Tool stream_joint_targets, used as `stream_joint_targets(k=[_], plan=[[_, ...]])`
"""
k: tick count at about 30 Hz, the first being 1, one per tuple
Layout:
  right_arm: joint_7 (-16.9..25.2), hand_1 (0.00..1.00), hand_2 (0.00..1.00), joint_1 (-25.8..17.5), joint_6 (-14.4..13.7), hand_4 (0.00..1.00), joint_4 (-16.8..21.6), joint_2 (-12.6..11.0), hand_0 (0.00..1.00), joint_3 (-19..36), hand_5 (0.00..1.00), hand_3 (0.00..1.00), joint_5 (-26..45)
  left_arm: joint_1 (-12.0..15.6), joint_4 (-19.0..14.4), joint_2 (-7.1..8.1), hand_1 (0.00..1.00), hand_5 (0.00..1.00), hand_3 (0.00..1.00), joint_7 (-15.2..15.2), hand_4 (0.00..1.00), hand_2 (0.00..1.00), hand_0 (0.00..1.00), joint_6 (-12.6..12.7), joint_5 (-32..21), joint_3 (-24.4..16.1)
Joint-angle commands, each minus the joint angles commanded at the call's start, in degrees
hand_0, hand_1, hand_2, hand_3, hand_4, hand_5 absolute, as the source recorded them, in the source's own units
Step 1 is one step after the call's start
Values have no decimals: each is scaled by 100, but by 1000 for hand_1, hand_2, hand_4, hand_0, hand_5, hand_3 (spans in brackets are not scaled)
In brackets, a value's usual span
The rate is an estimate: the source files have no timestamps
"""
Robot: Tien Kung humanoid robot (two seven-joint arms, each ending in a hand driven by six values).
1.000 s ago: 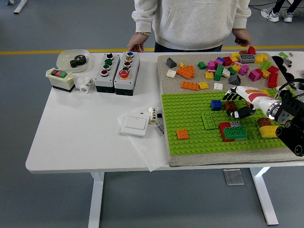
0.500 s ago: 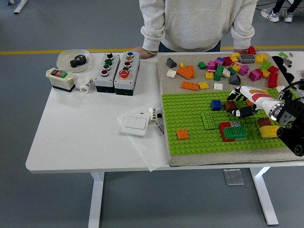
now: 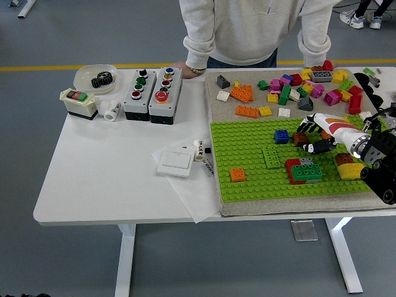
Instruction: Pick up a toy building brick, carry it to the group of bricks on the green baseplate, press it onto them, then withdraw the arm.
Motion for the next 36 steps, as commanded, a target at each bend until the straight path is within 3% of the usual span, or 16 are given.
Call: stream_joint_targets(k=[1,7,8,19,20,25,26,36], plan=[[2,544,571,-4,-5,726,-1,1,512,7,196,547,5,0,0,1,756,588,599,0,675,745,780,0,-8,4],[11,544,571,-24,-37,726,10,6,512,0,196,547,-13,8,1,4,756,588,599,5,675,745,780,-1,-12,2],[7,499,536,-27,-31,702,11,7,428,-5,211,515,-22,8,2,3,756,588,599,5,676,744,780,-2,-6,-1],[22,496,536,-30,-68,700,20,5,429,-5,214,515,-111,12,5,-2,756,588,600,4,676,745,781,-1,17,-19],[27,485,533,-31,-75,690,24,7,380,-4,209,514,-123,13,5,-2,757,588,600,4,676,746,781,-1,16,-17],[44,485,533,-39,-92,690,36,15,380,-10,209,514,-170,11,4,1,757,588,600,7,676,746,781,-2,6,-7],[47,471,524,-40,-98,672,35,14,332,-9,204,510,-179,11,4,1,756,587,601,7,675,745,782,-2,9,-9],[78,461,518,-41,-136,661,95,-25,315,49,208,506,-284,30,12,-2,756,589,600,1,676,745,781,1,2,-18]])
